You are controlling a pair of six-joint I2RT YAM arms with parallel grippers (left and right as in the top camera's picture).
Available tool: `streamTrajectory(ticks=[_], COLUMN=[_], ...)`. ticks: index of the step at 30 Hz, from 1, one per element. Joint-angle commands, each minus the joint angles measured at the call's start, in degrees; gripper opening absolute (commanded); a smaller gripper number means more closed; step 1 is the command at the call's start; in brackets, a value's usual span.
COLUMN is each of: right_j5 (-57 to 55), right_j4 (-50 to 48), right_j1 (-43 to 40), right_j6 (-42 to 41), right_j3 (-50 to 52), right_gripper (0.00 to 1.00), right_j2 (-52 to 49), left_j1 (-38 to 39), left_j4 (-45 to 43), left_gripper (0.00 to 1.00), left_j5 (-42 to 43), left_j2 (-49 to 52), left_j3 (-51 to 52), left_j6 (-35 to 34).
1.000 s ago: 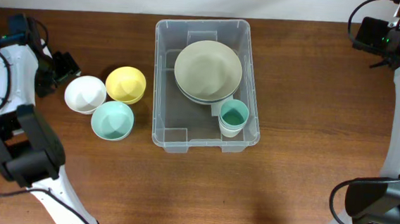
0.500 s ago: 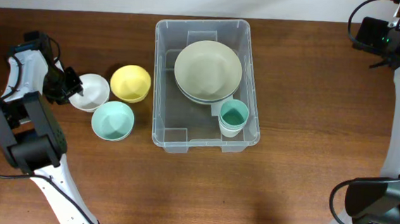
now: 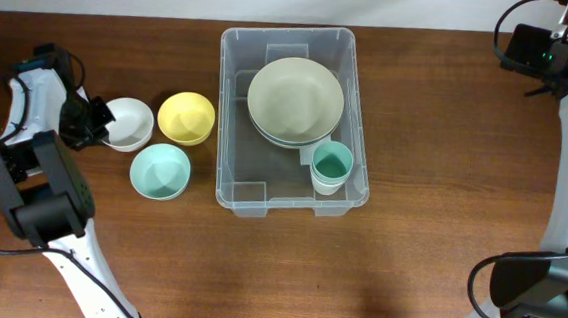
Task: Pack container
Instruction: 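Move the left gripper to the white bowl and grasp its rim, then carry the white bowl into the bin and release it beside the cups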
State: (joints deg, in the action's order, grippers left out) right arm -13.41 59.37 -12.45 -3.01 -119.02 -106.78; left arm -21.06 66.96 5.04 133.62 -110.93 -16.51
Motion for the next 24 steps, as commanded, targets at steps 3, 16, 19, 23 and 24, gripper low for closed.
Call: streamTrajectory(ticks=[3,16,19,23,24], right_j5=[0.13,0.13,0.13,0.13,0.13], right_j4=[-0.15,-0.15,-0.15,-0.15,-0.15], right_j1=[0.04,0.04,0.04,0.04,0.04], right_j6=[-0.66,-0.66,-0.66,-0.66,-0.66], right_j3=[0.02,0.02,0.02,0.02,0.02], right_gripper=[0.99,0.99,0.99,0.99,0.99], right_j2=[-0.11,-0.11,-0.11,-0.11,-0.11], left_j1=[-0.42,27.89,35.47,44.44,45.64], left_j4=[2.6,18.18,18.23,18.14,18.16], left_gripper=[0.01,0.01,0.01,0.01,0.01], left_j5=[-0.24,-0.17,-0.39,-5.7,-6.82], left_j2=[-12.39,-26.82,-26.71,-26.71,-26.71], left_j3=[-8.02,-7.45,-6.78,-5.57,-5.18], left_j6=[0.11,4.02,4.02,1.66,0.66])
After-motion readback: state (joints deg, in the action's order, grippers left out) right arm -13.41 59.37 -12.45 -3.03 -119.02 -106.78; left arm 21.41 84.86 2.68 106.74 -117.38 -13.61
